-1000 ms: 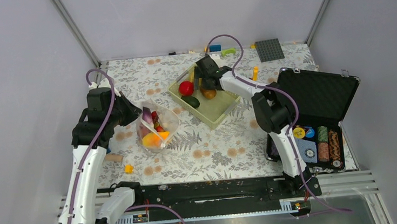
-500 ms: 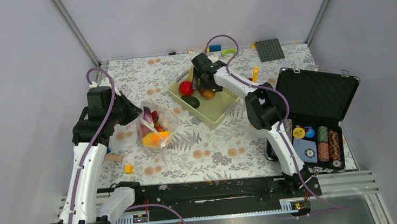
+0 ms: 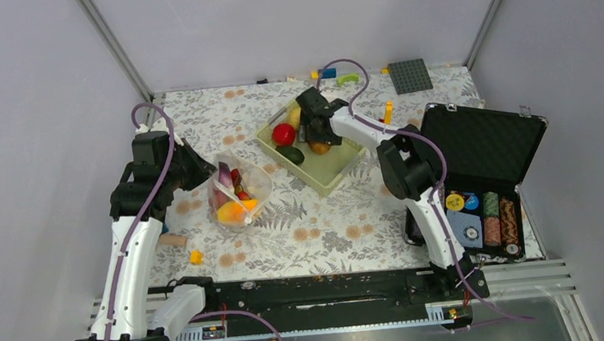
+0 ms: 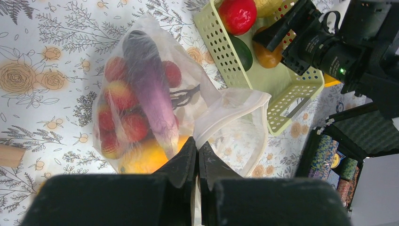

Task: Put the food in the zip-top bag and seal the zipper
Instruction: Pick up the fake vegetable from the bin.

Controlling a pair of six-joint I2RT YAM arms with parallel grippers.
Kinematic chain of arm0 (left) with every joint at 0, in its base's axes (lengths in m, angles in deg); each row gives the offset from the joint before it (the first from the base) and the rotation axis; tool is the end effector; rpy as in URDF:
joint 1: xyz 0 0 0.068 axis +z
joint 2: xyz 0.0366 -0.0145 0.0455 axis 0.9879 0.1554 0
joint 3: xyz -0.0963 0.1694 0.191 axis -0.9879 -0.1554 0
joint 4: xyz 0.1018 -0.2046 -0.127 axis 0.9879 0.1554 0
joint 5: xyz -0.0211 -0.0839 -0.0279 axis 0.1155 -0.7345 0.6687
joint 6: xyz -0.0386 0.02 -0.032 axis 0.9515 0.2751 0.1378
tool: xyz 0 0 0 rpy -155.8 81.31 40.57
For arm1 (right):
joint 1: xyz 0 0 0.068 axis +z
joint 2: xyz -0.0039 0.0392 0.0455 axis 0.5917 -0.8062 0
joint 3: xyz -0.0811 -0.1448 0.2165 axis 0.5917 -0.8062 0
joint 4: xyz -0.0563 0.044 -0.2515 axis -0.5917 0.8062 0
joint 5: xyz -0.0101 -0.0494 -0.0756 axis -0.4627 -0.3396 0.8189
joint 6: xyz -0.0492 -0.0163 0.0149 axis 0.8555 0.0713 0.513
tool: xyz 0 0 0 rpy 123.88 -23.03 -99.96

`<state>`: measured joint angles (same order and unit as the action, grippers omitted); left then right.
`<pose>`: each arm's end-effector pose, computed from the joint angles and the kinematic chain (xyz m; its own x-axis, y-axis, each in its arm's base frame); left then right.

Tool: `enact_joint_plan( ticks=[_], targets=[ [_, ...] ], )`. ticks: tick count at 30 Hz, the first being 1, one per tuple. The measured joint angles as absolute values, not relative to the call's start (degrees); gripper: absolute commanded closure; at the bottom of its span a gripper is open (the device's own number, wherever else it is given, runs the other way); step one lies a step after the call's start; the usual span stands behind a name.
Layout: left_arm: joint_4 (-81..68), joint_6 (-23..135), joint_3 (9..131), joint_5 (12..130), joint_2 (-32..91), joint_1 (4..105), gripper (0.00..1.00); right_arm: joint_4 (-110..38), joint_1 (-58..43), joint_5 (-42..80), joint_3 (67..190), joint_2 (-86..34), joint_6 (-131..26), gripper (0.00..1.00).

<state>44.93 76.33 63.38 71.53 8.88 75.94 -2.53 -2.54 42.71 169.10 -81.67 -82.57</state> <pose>0.1837 -0.0214 0.3660 -0.6272 -0.4765 -0.6161 -0.1677 0.8551 -0.4906 0.4418 0.2833 0.1750 -0.7857 0.1730 -0.5940 0.0910 0.9820 0.1656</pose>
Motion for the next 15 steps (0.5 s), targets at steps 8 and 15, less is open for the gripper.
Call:
enact_joint_plan(
  ticks=[8, 15],
  targets=[
    [44.9, 76.4, 63.4, 70.9, 8.9, 76.0, 1.0, -14.3, -2.5, 42.8, 146.8, -65.1, -77.9, 0.46],
    [44.9, 76.3, 63.4, 69.4, 9.3, 76.0, 1.0, -25.9, -2.5, 38.4, 133.7, -47.4, -75.9, 0.49]
  ],
)
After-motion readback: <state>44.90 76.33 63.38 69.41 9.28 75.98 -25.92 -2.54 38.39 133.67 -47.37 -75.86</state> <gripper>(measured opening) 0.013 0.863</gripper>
